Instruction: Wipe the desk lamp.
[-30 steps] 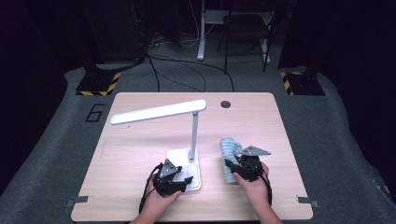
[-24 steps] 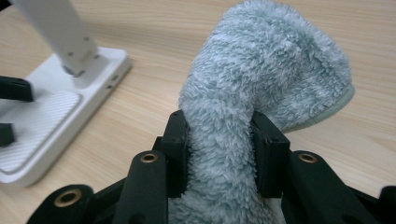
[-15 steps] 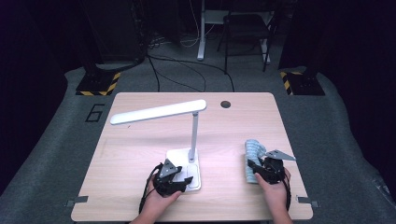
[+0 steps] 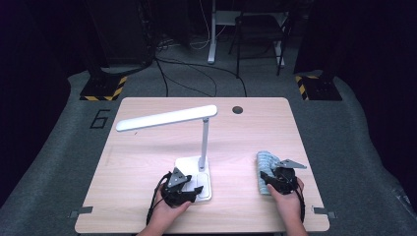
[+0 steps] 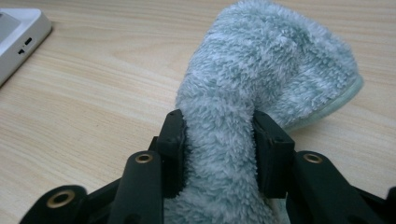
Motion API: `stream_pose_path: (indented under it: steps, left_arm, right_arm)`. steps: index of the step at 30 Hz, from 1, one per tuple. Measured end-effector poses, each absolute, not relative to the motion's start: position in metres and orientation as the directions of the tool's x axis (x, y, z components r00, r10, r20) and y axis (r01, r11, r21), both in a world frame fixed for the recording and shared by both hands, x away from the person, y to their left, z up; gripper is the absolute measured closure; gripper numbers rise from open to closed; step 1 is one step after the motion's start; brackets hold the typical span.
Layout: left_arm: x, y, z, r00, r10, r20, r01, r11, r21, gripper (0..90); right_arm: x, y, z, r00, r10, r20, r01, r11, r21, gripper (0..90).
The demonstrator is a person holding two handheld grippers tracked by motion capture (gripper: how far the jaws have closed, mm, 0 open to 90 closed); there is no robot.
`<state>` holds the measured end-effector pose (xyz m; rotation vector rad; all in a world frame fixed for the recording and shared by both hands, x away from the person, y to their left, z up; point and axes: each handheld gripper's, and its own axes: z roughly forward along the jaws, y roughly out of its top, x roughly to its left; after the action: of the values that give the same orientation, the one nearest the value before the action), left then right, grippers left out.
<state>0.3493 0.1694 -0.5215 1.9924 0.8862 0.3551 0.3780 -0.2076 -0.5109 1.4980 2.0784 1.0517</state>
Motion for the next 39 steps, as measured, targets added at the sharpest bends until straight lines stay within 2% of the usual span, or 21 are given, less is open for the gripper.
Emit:
stream_pose_path:
  steps: [10,20,32,36,39]
  left_arm:
    - [0.349,0.169,-0.522,0.700,0.708,-0.094,0.447,-0.332,0.831,36.0]
    - [0.350,0.169,-0.522,0.701,0.708,-0.089,0.440,-0.332,0.834,36.0]
    - [0.349,0.169,-0.522,0.697,0.709,-0.103,0.448,-0.320,0.835,36.0]
    - [0.350,0.171,-0.522,0.708,0.701,-0.080,0.437,-0.346,0.830,36.0]
    - [0.349,0.169,-0.522,0.702,0.704,-0.108,0.457,-0.329,0.827,36.0]
  right_arm:
    - [0.377,-0.209,-0.513,-0.343,0.928,0.144,0.649,0.123,0.751,54.4]
    - [0.376,-0.207,-0.512,-0.324,0.937,0.133,0.655,0.121,0.746,43.7]
    - [0.372,-0.210,-0.506,-0.305,0.939,0.157,0.638,0.079,0.766,42.5]
    - [0.370,-0.210,-0.503,-0.302,0.939,0.165,0.632,0.068,0.772,42.0]
    - [0.369,-0.210,-0.502,-0.311,0.938,0.154,0.619,0.077,0.781,42.0]
